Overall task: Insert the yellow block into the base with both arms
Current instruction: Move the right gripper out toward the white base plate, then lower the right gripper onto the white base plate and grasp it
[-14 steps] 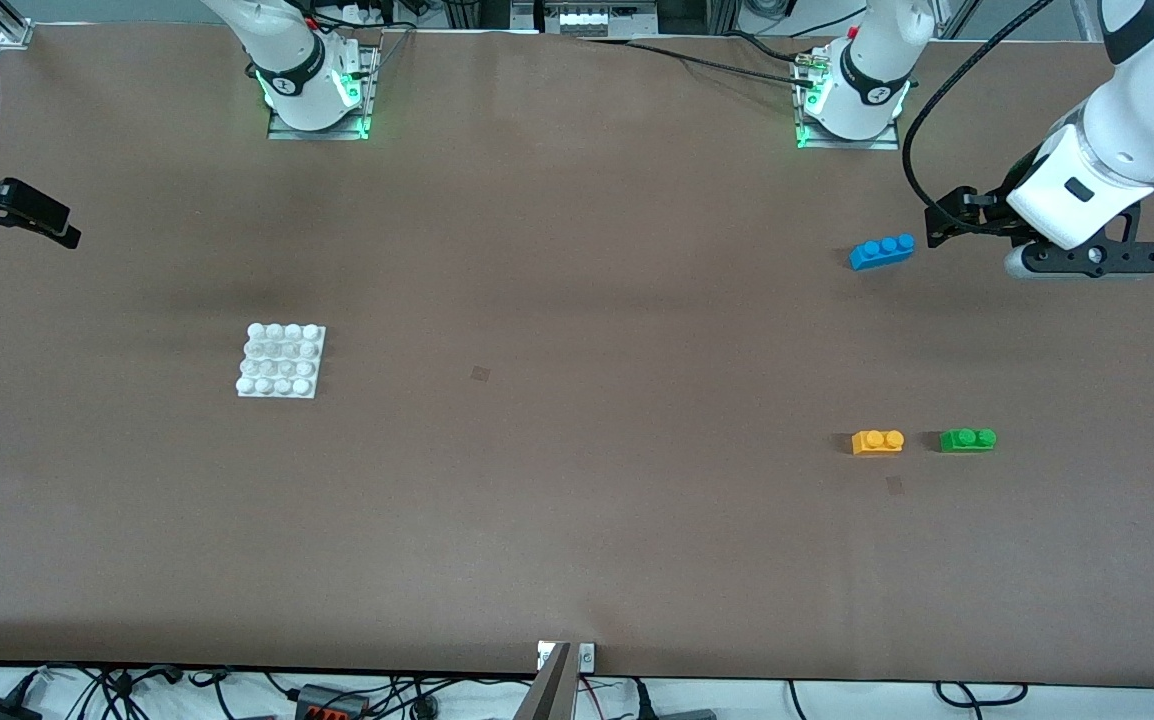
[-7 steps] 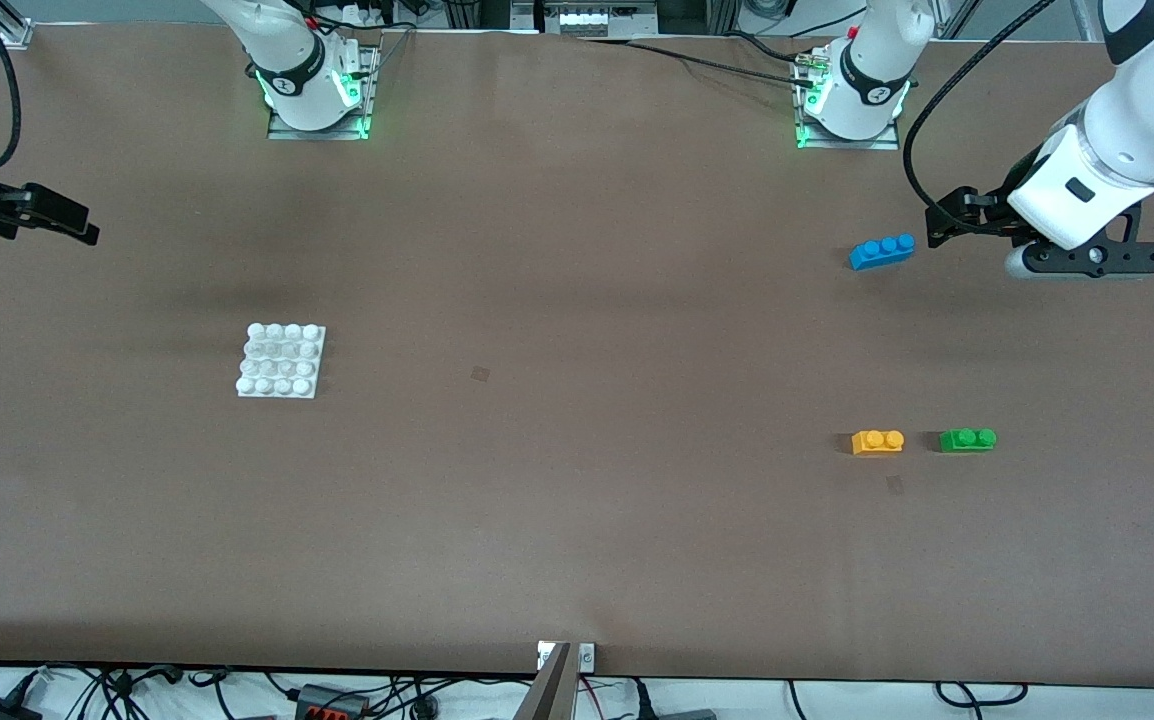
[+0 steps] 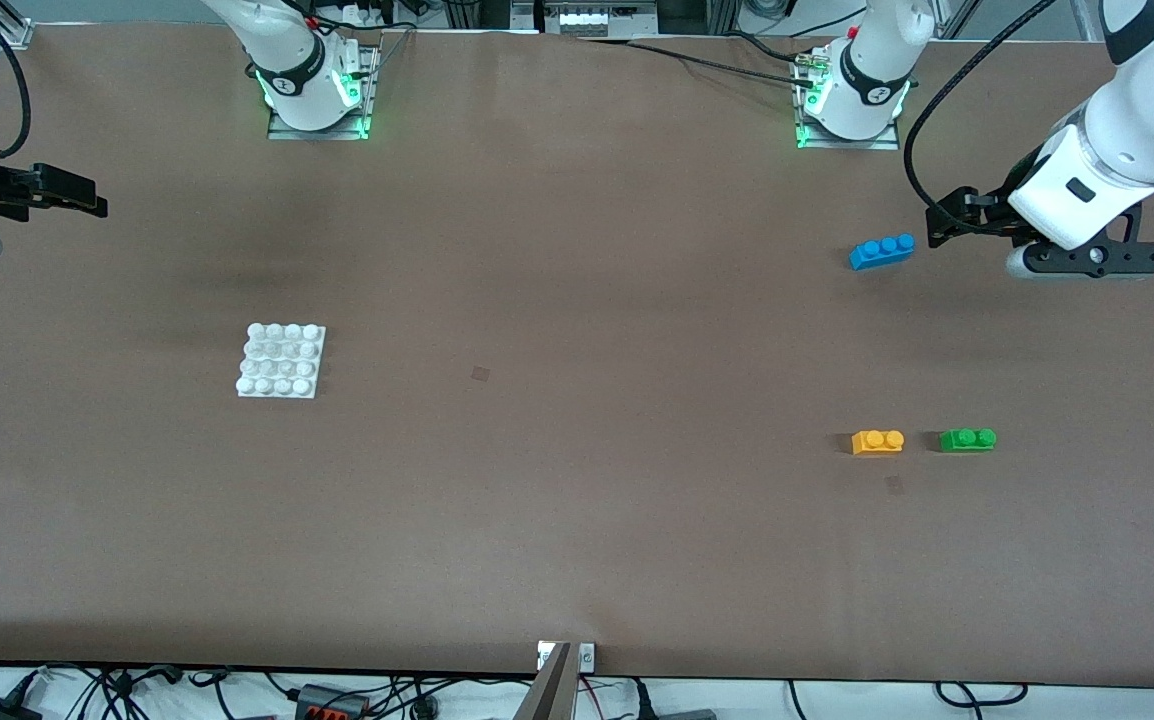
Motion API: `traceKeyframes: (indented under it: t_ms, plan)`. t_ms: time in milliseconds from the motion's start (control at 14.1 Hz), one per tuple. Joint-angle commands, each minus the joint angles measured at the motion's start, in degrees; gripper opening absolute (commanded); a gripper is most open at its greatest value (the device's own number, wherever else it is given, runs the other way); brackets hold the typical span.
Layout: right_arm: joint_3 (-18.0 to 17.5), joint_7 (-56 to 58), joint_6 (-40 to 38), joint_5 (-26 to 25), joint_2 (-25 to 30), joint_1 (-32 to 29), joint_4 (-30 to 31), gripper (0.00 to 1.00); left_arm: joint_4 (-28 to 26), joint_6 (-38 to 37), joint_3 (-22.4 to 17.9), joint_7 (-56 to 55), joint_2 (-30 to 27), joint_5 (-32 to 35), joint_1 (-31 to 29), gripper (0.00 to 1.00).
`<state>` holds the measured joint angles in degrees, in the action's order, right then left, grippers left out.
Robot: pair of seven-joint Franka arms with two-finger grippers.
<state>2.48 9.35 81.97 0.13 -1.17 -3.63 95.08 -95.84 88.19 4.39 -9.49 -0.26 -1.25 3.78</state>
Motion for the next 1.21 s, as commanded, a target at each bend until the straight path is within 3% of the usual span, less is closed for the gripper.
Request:
traceKeyframes:
  t_ms: [0,142,285,427,569,925,1139]
  plan:
    - [-0.5,1.6,-1.1,0.2,-4.6,-0.6,-4.1,1.00,1.1,-0.7,-0.4,0.0,0.4,-1.2,0.1,1.00]
    - [-0.5,1.6,0.9,0.3,-8.5,-0.7,-3.2,1.00,1.1,-0.7,-0.4,0.0,0.4,-1.3,0.1,1.00]
    - [-0.5,1.5,7.6,0.5,-11.7,-0.7,-0.5,1.00,1.1,-0.7,-0.4,0.0,0.4,-1.3,0.1,1.00]
    - [-0.5,0.6,16.0,2.4,-12.2,-0.8,6.8,1.00,1.1,-0.7,-0.4,0.0,0.4,-1.3,0.1,1.00]
    - [-0.5,0.1,25.4,8.2,-13.1,-1.1,14.5,1.00,1.1,-0.7,-0.4,0.0,0.4,-1.3,0.1,1.00]
    - [-1.0,1.2,38.2,10.0,-22.8,-0.5,16.4,1.00,1.0,-0.7,-0.4,0.0,0.4,-1.3,0.1,1.00]
    - [-1.0,3.4,44.7,10.1,-24.1,-1.1,20.6,1.00,1.1,-0.7,-0.4,0.0,0.4,-1.3,0.1,1.00]
